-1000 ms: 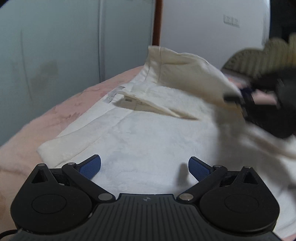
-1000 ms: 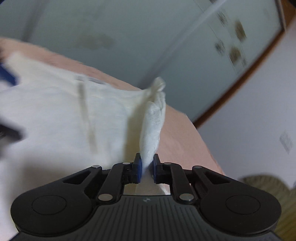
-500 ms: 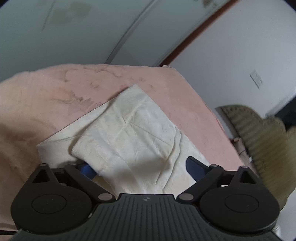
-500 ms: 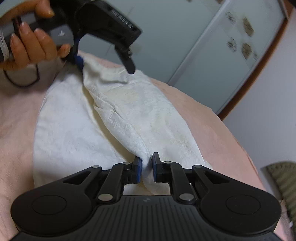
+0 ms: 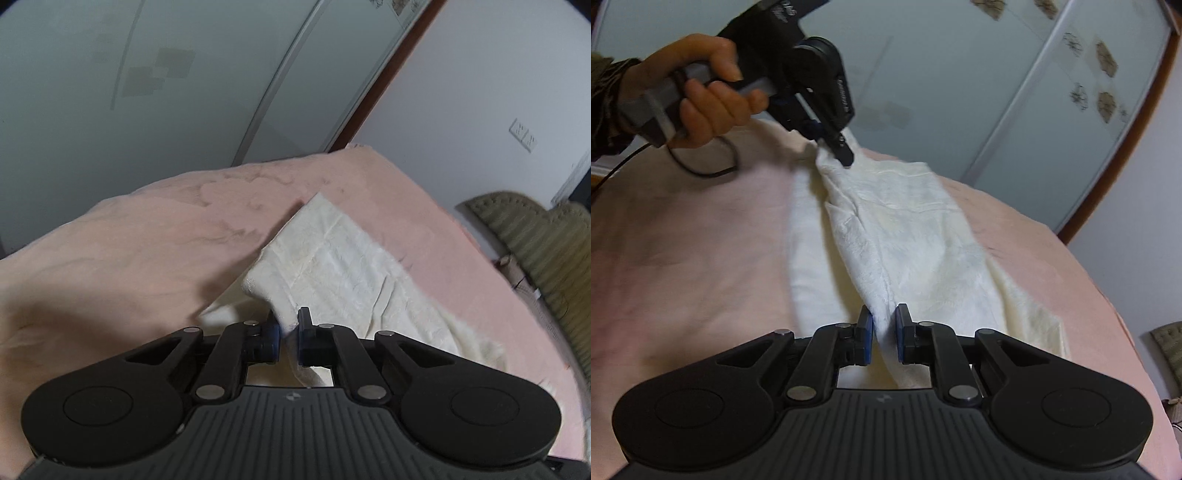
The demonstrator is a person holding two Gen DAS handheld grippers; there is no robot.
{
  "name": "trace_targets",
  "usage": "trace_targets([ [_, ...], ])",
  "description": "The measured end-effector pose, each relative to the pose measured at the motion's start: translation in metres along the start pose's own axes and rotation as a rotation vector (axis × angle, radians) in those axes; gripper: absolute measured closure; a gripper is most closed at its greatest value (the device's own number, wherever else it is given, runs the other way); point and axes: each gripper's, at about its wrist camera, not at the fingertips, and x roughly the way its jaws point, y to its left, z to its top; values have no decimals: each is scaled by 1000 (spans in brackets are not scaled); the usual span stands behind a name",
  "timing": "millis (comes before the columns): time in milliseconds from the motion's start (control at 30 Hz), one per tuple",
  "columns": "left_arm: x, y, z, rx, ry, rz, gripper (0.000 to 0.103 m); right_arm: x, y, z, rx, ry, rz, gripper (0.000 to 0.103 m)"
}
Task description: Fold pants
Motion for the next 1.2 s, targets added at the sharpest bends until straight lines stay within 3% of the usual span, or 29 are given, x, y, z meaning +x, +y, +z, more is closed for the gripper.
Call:
trace_targets([
  [200,0,-3,-7,51,-7,24,93,-1,2,-3,44,17,3,91],
  [333,1,-15,-17,131,-39,89,90,12,-2,-1,73,50,-8,89],
  [500,-6,-21,-22,226,-63,151,77,-8,1,-1,48,62,-40,85],
  [533,-7,-20,-21,224,-55,160,74,-17,-3,-4,70,61,-33,79],
  [567,-9,-21,-20,213,-55,178,63,-25,-9,-8,109,61,-26,75],
  [667,-26,-27,-20,189,-145,247,57,-49,-33,-29,234,70,-86,47],
  [733,-40,-42,-22,232,-253,298,55,-61,-50,-51,318,111,-167,44],
  [800,-50,-60,-25,274,-327,299,45,-66,-67,-76,432,188,-187,44],
  [833,-53,-69,-26,293,-344,275,41,-67,-73,-90,492,232,-177,44],
  [900,-52,-91,-30,365,-331,173,29,-81,-83,-111,619,207,-173,44],
  [967,-42,-115,-38,464,-273,58,28,-97,-95,-125,740,150,-171,44],
  [1100,-9,-170,-70,691,-68,-171,26,-121,-131,-146,945,40,-284,36],
  [1200,5,-201,-101,828,-10,-278,26,-137,-163,-167,1107,-35,-337,36],
])
